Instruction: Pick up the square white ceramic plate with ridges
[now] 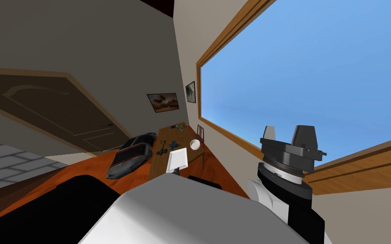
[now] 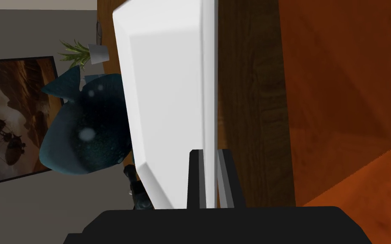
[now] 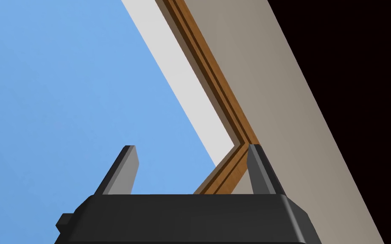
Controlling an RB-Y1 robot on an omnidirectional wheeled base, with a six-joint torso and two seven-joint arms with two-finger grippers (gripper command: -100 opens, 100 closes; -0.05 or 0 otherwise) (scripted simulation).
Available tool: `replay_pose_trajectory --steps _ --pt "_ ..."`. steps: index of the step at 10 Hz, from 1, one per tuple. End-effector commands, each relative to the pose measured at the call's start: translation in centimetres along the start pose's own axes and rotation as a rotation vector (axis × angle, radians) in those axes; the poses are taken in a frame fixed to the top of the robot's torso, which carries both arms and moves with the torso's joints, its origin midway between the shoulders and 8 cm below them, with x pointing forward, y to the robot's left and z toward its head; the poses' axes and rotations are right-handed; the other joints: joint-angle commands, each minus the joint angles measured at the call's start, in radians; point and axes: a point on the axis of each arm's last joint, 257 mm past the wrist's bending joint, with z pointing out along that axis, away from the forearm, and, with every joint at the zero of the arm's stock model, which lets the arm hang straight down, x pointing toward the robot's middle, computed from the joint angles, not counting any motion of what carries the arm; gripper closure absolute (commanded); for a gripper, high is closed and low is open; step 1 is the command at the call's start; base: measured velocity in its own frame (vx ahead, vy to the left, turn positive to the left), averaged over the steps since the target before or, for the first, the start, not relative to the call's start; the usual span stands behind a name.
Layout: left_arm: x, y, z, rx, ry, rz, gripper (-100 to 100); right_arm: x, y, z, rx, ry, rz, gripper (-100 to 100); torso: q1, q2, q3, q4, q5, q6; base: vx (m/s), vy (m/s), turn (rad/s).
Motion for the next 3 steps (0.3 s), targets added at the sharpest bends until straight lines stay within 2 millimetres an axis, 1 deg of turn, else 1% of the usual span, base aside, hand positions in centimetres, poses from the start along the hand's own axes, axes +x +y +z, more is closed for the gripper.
replay_pose_trajectory --steps 1,2,3 --pt "-0.31 -0.39 0.18 0.0 -0.002 0.001 100 0.0 0.0 0.0 0.0 0.0 0.0 0 0.0 0.0 0.0 0.0 0.0 0.0 -0.089 -0.057 -0.01" --pt "-0.24 -0.25 0.08 0.001 -0.001 0.0 100 0.0 0.0 0.0 0.0 0.0 0.0 0 -0.001 0.001 0.001 0.0 0.0 0.0 -0.035 -0.025 0.003" --pt "-0.27 -0.17 0.05 -0.002 -0.002 -0.001 0 0.0 0.0 0.0 0.0 0.0 0.0 0 0.0 -0.001 0.0 0.0 0.0 0.0 -0.008 -0.005 0.001"
